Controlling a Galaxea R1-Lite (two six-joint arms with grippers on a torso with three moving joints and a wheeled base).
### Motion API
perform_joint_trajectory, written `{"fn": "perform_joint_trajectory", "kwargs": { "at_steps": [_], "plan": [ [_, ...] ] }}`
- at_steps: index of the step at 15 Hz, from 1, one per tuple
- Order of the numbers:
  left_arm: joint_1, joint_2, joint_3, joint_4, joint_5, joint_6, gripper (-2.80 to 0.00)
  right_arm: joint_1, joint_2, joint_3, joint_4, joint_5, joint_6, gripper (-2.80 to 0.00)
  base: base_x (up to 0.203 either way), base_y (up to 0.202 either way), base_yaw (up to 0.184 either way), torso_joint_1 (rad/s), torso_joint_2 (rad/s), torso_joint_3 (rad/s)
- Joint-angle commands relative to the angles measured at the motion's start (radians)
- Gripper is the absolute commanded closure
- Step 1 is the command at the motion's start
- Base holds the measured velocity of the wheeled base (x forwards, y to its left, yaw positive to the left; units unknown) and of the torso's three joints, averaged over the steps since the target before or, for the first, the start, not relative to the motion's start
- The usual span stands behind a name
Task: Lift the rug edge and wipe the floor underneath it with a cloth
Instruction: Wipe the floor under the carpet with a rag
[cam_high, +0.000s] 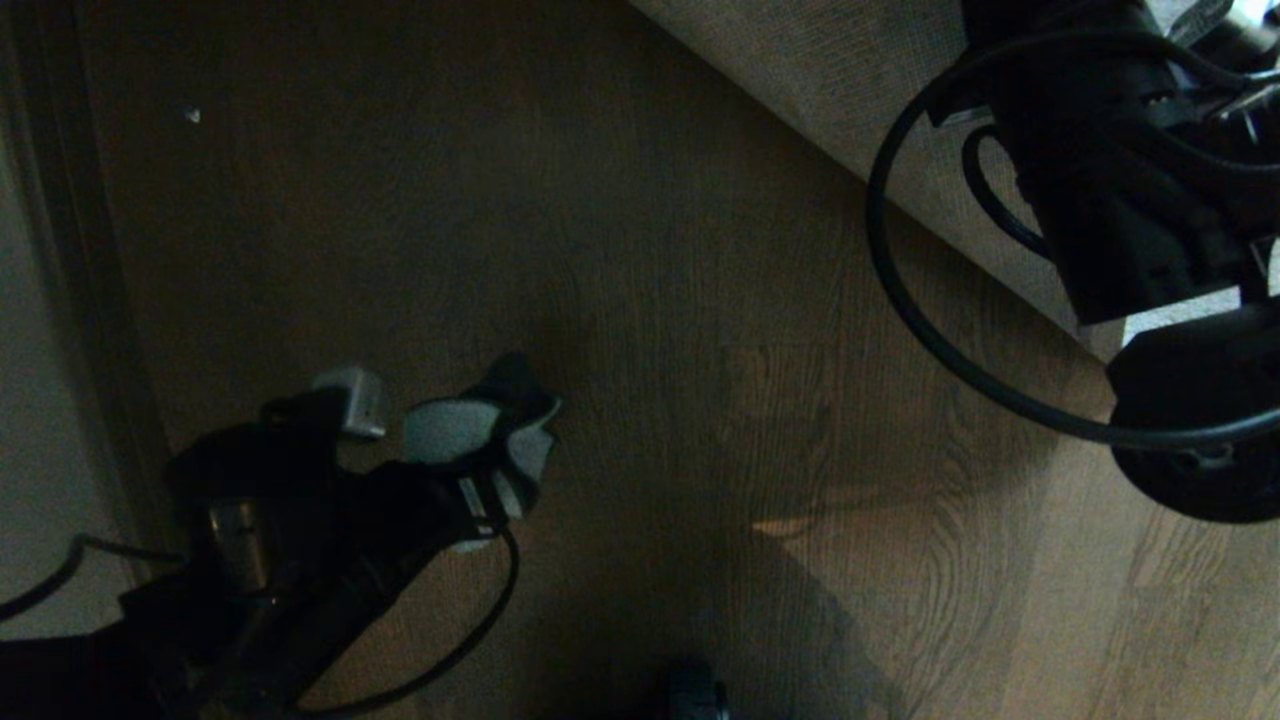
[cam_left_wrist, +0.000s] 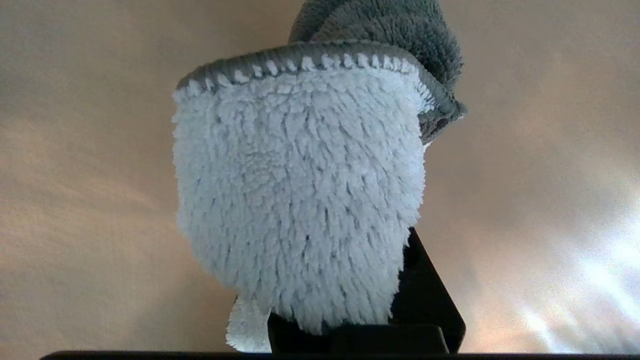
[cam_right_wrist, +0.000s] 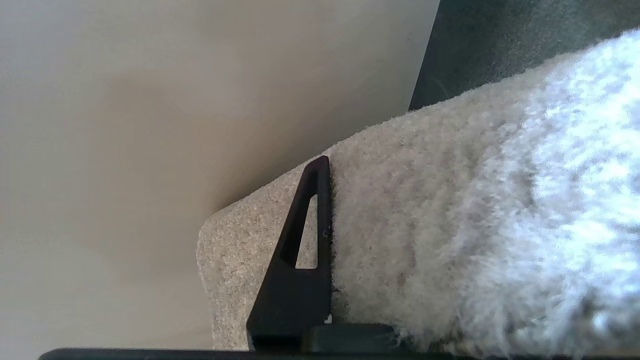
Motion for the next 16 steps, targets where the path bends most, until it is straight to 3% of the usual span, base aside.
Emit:
{"fn": "perform_joint_trajectory", "kwargs": {
  "at_steps": [1, 5, 8, 11, 16],
  "plan": [
    [-0.127, -0.018, 0.024, -0.006, -0.002, 0.0, 0.0, 0.0, -0.005, 0.004, -0.049, -0.001, 0.005, 0.0, 0.0, 0.0, 0.0, 0.0, 0.0, 0.0],
    [-0.295, 0.109, -0.026, -0.014, -0.04, 0.042, 0.0, 0.002, 0.0, 0.004, -0.049, -0.001, 0.004, 0.0, 0.0, 0.0, 0.0, 0.0, 0.0, 0.0],
    [-0.389, 0.222, -0.141, -0.017, -0.045, 0.046, 0.0, 0.0, 0.004, 0.006, -0.049, -0.001, 0.004, 0.0, 0.0, 0.0, 0.0, 0.0, 0.0, 0.0],
    [-0.426, 0.341, -0.291, -0.017, -0.043, 0.057, 0.0, 0.0, 0.004, 0.016, -0.049, -0.001, 0.004, 0.0, 0.0, 0.0, 0.0, 0.0, 0.0, 0.0],
    [-0.429, 0.444, -0.4, -0.029, -0.034, 0.063, 0.0, 0.0, 0.004, 0.016, -0.049, -0.001, 0.006, 0.0, 0.0, 0.0, 0.0, 0.0, 0.0, 0.0]
  ]
}}
